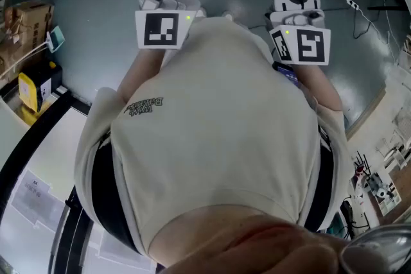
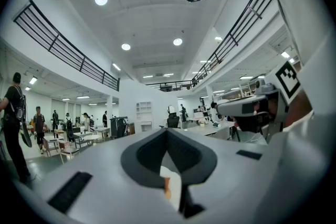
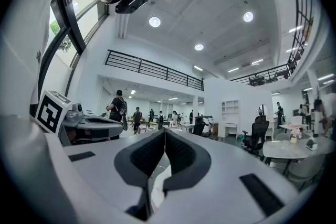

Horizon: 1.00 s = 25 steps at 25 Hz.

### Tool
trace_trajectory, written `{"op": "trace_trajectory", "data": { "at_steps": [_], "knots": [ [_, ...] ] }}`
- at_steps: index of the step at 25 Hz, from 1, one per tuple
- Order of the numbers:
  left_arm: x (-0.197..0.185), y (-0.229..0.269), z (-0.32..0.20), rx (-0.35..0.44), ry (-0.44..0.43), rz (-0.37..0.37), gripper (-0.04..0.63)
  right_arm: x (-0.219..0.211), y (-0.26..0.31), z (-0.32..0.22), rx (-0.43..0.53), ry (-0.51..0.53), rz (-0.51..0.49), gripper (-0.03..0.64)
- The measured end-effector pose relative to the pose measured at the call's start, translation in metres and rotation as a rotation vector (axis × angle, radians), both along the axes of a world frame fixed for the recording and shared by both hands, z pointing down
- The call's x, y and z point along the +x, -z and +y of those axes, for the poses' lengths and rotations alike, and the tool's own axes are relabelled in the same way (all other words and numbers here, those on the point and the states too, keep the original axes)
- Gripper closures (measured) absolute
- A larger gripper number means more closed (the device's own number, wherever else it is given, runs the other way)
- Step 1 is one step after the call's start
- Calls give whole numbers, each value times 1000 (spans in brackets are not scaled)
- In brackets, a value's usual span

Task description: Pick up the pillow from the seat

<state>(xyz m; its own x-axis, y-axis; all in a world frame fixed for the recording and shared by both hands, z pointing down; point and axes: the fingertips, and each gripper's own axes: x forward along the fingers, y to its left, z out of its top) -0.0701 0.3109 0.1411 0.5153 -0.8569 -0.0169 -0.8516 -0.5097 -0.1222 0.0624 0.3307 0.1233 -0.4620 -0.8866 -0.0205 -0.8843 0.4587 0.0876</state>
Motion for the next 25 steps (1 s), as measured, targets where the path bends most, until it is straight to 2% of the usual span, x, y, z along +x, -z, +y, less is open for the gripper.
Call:
{"op": "trace_trajectory", "data": {
  "at_steps": [8, 25],
  "knots": [
    [7, -3, 3, -17, -6, 4, 586, -1, -3, -1, -6, 20, 16, 604],
    [30, -8, -4, -40, 10, -10, 586, 19, -9, -9, -19, 29, -18, 604]
  ]
}}
